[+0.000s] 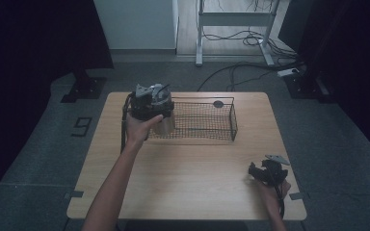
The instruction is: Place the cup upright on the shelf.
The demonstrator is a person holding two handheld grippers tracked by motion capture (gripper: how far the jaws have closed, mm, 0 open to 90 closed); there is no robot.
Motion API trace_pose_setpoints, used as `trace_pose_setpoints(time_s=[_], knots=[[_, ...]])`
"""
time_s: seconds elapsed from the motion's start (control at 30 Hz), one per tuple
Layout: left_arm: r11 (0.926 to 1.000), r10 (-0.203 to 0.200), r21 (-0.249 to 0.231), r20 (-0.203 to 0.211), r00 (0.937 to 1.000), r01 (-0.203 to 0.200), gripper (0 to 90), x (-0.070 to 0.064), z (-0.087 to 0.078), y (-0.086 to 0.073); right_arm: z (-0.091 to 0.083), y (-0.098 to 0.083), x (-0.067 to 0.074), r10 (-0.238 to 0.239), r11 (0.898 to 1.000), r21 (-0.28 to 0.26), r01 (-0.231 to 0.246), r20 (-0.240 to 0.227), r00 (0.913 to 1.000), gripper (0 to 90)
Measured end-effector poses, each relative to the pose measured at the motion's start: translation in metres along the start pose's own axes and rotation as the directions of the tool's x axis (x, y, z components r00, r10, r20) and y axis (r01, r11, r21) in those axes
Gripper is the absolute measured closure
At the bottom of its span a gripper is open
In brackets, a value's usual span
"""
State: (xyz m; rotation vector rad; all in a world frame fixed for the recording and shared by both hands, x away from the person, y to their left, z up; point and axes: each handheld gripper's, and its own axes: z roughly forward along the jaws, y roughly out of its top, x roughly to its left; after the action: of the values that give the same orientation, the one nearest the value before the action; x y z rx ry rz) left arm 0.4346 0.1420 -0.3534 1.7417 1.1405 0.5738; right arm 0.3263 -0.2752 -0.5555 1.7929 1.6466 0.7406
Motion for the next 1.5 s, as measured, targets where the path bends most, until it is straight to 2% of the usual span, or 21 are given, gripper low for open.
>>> trace_pose_setpoints(time_s=[0.43,0.53,0.67,0.93,1.1,1.23,1.37,1.5], knots=[[0.9998,-0.018,-0.002,-0.014,0.9997,0.018,3.1,0.013,0.011,0.013,0.000,0.000,0.000,0.000,1.000,-0.001,0.000,-0.001,1.0000,13.3],[1.0000,-0.007,0.004,-0.033,0.9994,0.007,3.1,0.018,0.016,0.020,0.000,0.000,0.000,0.000,1.000,0.000,0.000,0.000,1.0000,13.3],[0.9998,-0.016,0.008,-0.041,0.9990,0.016,3.1,0.023,0.021,0.022,0.000,0.000,0.000,0.001,1.000,0.000,-0.001,0.000,1.0000,13.3],[0.9996,-0.022,0.018,-0.059,0.9980,0.023,3.1,0.031,0.036,0.022,0.000,0.000,0.000,0.000,1.000,0.001,0.000,0.000,1.0000,13.3],[0.9994,-0.020,0.025,-0.073,0.9971,0.022,3.1,0.030,0.045,0.020,0.000,0.000,0.000,0.000,1.000,0.001,0.000,0.000,1.0000,13.3],[0.9996,0.001,0.029,-0.098,0.9951,0.002,3.1,0.026,0.056,0.018,0.000,0.000,0.000,-0.001,1.000,0.001,0.001,0.000,1.0000,13.3],[0.9992,-0.026,0.027,-0.094,0.9952,0.029,3.2,0.028,0.064,0.017,0.000,0.000,0.000,-0.001,1.000,0.001,0.001,0.000,1.0000,13.4],[0.9991,-0.025,0.032,-0.104,0.9943,0.029,3.1,0.029,0.073,0.015,0.000,0.000,0.000,-0.001,1.000,0.001,0.001,0.000,1.0000,13.4]])
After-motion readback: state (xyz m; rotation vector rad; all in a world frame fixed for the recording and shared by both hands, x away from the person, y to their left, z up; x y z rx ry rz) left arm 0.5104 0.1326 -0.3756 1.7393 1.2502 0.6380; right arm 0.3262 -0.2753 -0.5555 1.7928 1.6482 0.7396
